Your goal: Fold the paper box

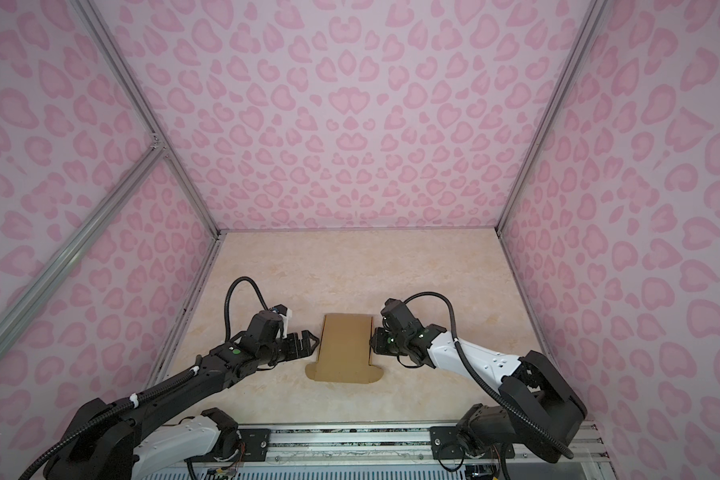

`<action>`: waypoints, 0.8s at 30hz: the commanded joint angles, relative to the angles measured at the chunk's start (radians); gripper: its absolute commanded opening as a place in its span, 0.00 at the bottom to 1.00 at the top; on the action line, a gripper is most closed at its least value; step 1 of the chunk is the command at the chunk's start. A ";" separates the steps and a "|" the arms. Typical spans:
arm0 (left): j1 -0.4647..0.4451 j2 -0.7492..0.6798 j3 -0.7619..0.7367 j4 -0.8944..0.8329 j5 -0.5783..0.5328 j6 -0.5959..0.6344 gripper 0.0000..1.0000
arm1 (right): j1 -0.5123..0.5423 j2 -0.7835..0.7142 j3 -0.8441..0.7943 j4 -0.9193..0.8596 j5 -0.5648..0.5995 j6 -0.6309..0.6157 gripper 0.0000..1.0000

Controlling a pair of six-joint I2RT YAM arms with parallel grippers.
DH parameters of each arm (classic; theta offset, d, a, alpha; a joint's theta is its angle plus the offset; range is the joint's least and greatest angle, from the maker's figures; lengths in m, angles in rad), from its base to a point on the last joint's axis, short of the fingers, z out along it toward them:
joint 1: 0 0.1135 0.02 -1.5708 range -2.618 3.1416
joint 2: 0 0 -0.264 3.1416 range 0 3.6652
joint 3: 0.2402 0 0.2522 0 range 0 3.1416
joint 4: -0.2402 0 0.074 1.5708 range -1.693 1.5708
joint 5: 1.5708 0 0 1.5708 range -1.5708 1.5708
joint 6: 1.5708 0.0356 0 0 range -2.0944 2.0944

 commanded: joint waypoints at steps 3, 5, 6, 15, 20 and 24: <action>0.002 0.000 0.011 0.025 0.009 -0.007 1.00 | 0.002 0.020 -0.004 0.026 0.009 -0.006 0.25; 0.002 -0.003 0.011 0.024 0.009 -0.007 0.99 | 0.001 0.024 -0.009 0.032 0.008 -0.005 0.24; 0.002 -0.004 0.012 0.022 0.008 -0.006 1.00 | 0.001 0.026 -0.012 0.035 0.009 -0.005 0.23; 0.002 0.005 0.022 0.021 0.010 -0.008 1.00 | -0.006 0.028 -0.032 0.049 0.008 -0.004 0.18; 0.002 -0.016 0.030 0.015 0.018 -0.012 0.99 | -0.011 0.018 -0.044 0.053 0.008 -0.001 0.14; 0.002 -0.042 0.027 0.042 0.042 -0.021 0.99 | -0.018 0.009 -0.061 0.068 0.006 0.008 0.10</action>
